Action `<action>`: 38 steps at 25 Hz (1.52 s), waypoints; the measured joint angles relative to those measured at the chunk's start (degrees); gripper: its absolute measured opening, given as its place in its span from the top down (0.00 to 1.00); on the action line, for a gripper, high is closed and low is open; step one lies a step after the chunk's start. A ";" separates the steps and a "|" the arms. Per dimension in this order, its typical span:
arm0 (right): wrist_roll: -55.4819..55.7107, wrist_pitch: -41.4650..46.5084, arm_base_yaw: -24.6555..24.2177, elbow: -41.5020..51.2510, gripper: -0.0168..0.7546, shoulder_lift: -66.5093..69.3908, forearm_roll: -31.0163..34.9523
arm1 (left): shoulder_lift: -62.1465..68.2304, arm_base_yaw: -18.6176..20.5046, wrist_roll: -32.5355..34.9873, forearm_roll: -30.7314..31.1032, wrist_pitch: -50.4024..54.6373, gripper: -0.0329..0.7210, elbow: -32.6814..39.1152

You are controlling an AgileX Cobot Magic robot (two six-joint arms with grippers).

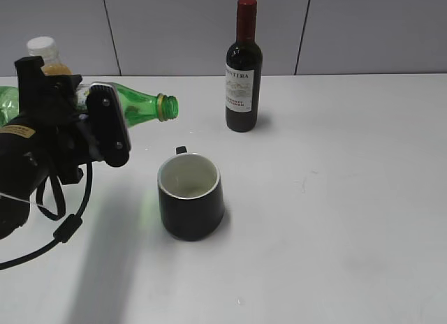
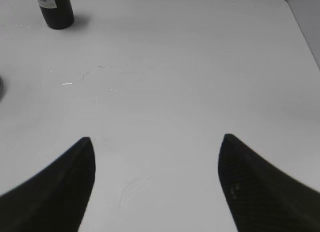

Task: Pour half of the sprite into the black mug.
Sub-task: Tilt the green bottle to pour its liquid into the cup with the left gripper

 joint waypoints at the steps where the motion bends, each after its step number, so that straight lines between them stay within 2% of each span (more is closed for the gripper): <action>1: 0.00 0.00 0.00 0.00 0.23 0.00 0.00 | 0.00 0.00 0.31 -0.05 0.00 0.34 0.00; 15: 0.00 0.00 0.00 0.00 0.23 0.00 0.00 | 0.00 0.00 6.32 -0.06 0.00 0.34 0.00; 31: 0.00 0.00 0.00 0.00 0.23 0.00 0.00 | 0.00 0.99 6.52 -0.56 -3.02 0.34 -0.01; 38: 0.00 0.00 0.00 0.00 0.23 0.00 0.00 | 0.00 0.99 6.58 0.30 -3.21 0.34 2.44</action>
